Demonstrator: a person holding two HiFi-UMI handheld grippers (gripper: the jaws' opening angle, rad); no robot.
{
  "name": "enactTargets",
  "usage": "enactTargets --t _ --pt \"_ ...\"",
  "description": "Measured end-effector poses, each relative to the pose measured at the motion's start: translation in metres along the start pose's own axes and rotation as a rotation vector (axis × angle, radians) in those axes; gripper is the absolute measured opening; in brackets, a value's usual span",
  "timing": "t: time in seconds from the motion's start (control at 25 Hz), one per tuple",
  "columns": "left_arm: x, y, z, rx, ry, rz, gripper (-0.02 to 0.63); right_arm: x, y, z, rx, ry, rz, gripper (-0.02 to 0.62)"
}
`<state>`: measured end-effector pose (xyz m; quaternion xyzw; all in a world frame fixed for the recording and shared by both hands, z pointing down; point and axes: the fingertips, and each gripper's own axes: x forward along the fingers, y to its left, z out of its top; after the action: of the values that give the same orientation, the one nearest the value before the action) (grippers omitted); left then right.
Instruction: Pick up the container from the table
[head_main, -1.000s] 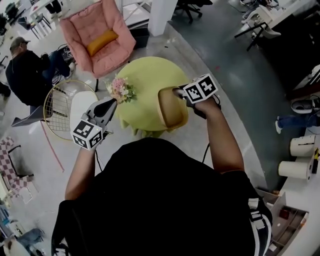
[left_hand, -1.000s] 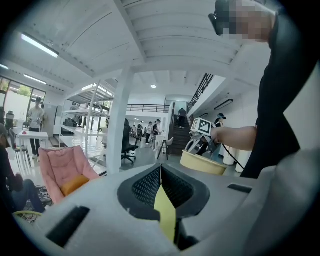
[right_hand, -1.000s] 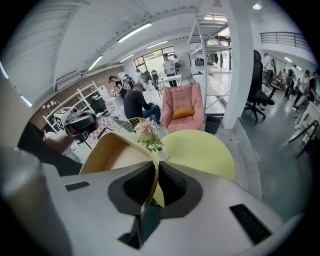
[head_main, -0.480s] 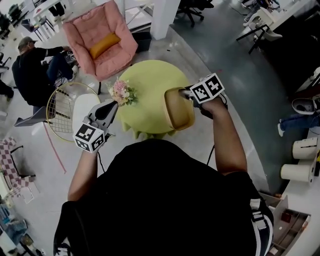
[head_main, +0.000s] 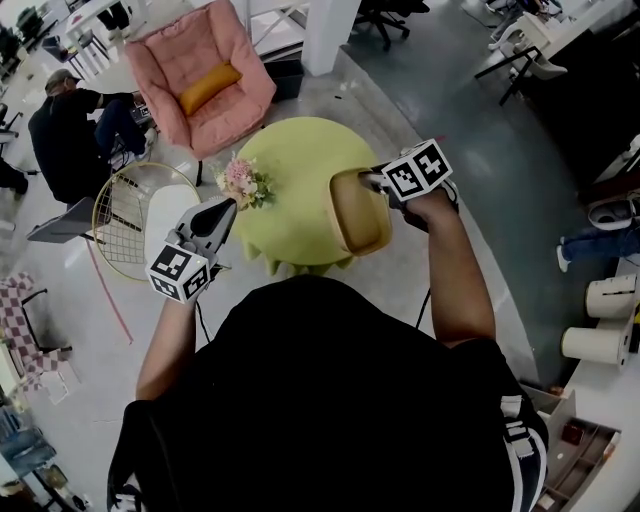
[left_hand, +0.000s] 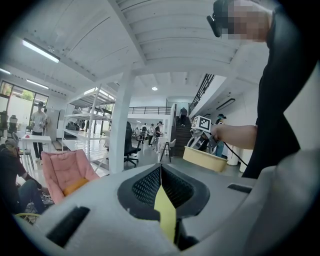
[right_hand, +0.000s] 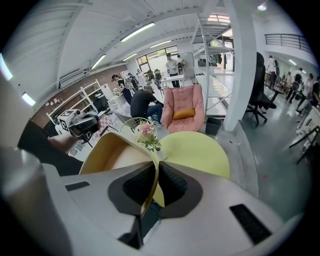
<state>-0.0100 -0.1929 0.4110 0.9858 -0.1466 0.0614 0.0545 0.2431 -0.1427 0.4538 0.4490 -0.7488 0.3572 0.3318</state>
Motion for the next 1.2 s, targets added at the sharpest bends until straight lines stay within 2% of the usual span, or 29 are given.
enactTargets --t 1.2 --pt "0.014 -0.010 0.004 -0.013 0.005 0.009 0.018 0.009 -0.021 0.003 -0.016 -0.017 -0.005 0.026"
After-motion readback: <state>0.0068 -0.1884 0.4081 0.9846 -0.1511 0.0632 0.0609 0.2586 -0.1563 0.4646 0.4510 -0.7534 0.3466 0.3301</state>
